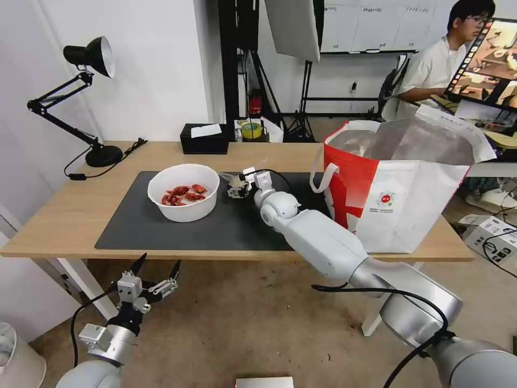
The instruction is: Pick up the trash from the table and place it into the takeout bag.
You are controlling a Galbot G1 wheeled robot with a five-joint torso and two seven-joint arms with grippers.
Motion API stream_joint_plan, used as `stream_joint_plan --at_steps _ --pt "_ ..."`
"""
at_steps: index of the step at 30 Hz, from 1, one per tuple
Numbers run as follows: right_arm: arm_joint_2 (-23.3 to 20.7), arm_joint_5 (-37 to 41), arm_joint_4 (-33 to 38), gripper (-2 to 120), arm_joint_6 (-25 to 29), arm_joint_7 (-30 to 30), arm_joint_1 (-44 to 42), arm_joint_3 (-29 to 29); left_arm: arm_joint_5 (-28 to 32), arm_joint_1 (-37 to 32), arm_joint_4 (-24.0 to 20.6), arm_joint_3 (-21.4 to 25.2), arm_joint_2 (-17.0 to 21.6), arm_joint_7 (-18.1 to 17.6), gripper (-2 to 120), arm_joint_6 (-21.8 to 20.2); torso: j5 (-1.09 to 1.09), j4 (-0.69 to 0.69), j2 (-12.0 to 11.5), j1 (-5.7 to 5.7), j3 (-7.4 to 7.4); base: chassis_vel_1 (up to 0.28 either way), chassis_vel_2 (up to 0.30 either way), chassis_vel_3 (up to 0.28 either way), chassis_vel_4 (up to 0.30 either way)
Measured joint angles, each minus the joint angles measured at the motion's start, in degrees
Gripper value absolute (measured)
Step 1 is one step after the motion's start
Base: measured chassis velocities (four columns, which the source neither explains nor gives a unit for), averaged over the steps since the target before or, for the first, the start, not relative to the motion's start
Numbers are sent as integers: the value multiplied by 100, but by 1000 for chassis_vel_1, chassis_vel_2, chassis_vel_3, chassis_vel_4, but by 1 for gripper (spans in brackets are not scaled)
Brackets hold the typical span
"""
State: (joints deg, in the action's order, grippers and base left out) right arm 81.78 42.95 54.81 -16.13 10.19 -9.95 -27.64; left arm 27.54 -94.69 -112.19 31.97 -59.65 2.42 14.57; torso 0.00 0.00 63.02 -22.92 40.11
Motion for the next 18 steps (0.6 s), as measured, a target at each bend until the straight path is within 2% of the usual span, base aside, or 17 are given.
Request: stream_joint_plan --at_steps 9,11,17,18 --pt "153 -73 -263 100 -56 -97 57 20 -19 -93 -31 36 -42 -1 100 11 0 1 0 0 0 0 0 0 0" --pt "160 -72 -266 96 -87 -97 57 20 -25 -111 -41 39 -57 -1 100 13 0 0 0 0 0 0 0 0 0" --pt "114 21 -194 71 -184 -62 -11 19 -35 -132 -66 45 -76 -1 100 37 0 1 0 0 0 0 0 0 0" --pt "114 21 -194 71 -184 -62 -11 19 -35 -132 -66 45 -76 -1 100 37 0 1 0 0 0 0 0 0 0"
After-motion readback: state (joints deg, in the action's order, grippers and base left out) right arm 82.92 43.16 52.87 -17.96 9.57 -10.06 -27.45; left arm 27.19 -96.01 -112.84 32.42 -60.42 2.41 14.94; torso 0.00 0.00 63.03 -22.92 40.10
